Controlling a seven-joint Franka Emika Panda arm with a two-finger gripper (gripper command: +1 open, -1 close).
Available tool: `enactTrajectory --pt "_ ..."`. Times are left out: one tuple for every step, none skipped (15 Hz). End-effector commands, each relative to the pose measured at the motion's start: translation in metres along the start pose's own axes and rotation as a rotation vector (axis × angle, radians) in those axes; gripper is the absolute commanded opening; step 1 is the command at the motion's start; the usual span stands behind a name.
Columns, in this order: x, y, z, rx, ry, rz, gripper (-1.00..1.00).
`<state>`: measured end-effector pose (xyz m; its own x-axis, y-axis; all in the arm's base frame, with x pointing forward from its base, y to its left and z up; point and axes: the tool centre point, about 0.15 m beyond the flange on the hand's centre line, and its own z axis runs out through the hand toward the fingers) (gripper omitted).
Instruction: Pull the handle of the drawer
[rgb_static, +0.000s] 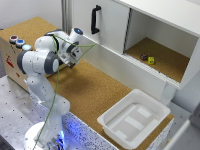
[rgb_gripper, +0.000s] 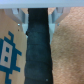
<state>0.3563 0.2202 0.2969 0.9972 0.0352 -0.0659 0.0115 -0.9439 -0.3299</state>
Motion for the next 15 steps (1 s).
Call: enactTrajectory --pt "0.006 0.079 0.013 0.011 0.036 0.010 -1.00" --pt "0.008 0.086 0.012 0.003 0.037 0.016 -1.00" --pt "0.009 0.095 0.009 0.002 0.039 0.035 -1.00" --pt "0.008 0.102 0.008 0.003 0.038 0.049 -1.00" --pt "0.007 0.104 0.009 -0.006 0.030 0.049 -1.00" --pt "0.004 0.103 0.008 -0.015 0.031 0.038 1.00" --pt "0.002 0.100 0.007 -0.025 0.037 0.021 1.00" --pt "-0.001 0.095 0.005 -0.026 0.044 -0.003 1.00" --pt "-0.003 0.090 0.004 -0.037 0.047 -0.022 1.00" --pt "-0.006 0.084 0.002 -0.049 0.050 -0.047 1.00" --pt "-0.007 0.079 0.001 -0.064 0.054 -0.064 1.00" --pt "-0.009 0.076 0.000 -0.078 0.061 -0.066 1.00" --pt "-0.010 0.073 -0.004 -0.094 0.071 -0.069 1.00" --pt "-0.011 0.071 -0.009 -0.108 0.084 -0.065 1.00" --pt "-0.012 0.068 -0.015 -0.126 0.100 -0.066 1.00"
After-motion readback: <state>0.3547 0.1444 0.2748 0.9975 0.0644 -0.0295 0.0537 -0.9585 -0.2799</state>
